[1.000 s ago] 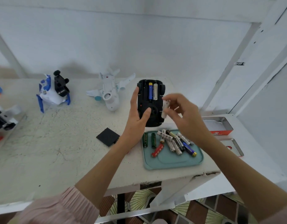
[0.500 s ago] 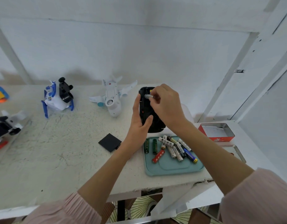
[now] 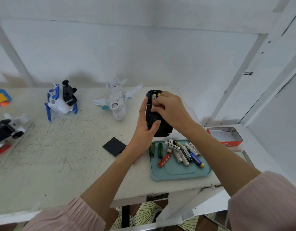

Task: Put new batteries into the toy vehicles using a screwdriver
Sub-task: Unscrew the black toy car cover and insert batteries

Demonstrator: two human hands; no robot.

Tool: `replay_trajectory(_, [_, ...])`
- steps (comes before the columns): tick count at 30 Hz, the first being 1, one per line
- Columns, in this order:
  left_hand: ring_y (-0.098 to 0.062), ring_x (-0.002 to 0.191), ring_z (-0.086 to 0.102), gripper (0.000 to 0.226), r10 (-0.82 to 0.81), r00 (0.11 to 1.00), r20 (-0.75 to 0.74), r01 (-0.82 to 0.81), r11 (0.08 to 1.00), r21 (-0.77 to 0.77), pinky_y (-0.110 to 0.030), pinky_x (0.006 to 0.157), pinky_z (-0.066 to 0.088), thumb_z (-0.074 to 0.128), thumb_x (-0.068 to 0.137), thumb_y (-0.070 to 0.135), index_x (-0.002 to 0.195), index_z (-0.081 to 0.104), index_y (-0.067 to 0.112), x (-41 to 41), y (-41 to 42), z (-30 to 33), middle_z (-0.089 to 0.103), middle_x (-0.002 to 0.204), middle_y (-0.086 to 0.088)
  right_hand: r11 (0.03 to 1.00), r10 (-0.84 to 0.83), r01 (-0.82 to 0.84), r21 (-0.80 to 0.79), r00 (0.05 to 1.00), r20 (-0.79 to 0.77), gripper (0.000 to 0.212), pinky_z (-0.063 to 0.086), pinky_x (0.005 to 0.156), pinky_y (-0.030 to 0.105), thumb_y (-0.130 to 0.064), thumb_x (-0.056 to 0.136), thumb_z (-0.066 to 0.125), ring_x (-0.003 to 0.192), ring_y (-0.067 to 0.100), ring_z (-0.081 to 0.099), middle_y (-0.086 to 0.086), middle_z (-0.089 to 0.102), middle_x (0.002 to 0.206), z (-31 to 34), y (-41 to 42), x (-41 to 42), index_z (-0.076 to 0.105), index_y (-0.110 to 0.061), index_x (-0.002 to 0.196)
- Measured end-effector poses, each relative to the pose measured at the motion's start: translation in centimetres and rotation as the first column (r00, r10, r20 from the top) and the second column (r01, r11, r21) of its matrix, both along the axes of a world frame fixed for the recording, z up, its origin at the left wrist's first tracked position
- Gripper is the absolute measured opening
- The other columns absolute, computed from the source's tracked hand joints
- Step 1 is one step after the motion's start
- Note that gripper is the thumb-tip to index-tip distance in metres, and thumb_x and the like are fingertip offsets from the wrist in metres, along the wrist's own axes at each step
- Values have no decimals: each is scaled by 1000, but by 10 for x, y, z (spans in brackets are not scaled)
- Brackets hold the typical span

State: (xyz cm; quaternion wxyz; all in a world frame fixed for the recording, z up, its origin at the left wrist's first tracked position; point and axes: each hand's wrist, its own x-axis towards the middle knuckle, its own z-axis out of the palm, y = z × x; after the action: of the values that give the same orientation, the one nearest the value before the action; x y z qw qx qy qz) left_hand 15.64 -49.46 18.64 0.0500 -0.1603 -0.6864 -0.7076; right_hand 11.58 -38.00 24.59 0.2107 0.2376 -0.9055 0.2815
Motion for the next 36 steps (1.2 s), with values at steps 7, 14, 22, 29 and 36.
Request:
replay_trajectory(7, [-14, 135, 40, 73, 7, 1000, -9, -7, 1000, -14, -44, 109, 39, 49, 88, 14, 139, 13, 52, 1, -1, -3, 31, 148, 11, 982, -92, 108, 153, 990, -105, 16, 32, 84, 38, -22, 69, 74, 110, 31, 43, 6, 56, 116, 7, 9, 0, 70, -13, 81])
replay_trajectory(14, [-11, 136, 38, 72, 18, 1000, -20, -19, 999, -41, -41, 111, 38, 49, 88, 16, 139, 11, 51, 2, 0, -3, 30, 148, 10, 998, 8, -1, -66, 995, 95, 28, 36, 98, 31, -15, 75, 73, 114, 25, 50, 5, 55, 125, 6, 13, 0, 66, -12, 101])
replay_trajectory(22, [-10, 136, 37, 73, 17, 999, -40, -20, 996, -87, -43, 112, 36, 48, 90, 17, 138, 10, 56, 4, -1, -2, 28, 149, 12, 1000, -1, 0, 17, 997, 80, 26, 32, 88, 24, -12, 72, 75, 106, 28, 50, 7, 58, 116, 11, 13, -3, 66, -5, 95])
replay_trajectory(29, [-9, 133, 41, 72, -5, 999, -43, 1, 996, -86, -39, 109, 40, 48, 90, 16, 137, 10, 57, 4, -1, -1, 29, 149, 7, 999, -19, 16, 43, 998, 59, 19, 29, 85, 20, -11, 73, 74, 104, 29, 49, 10, 57, 114, 10, 16, -2, 66, -2, 88])
replay_trajectory(36, [-14, 130, 46, 69, -23, 1000, -4, 23, 999, 28, -38, 104, 45, 46, 97, 1, 138, 18, 50, 8, -13, 6, 34, 146, 10, 996, 54, -52, -66, 998, 24, 23, 46, 95, 36, -10, 78, 70, 109, 23, 56, 9, 60, 120, 14, 16, 1, 69, -7, 101])
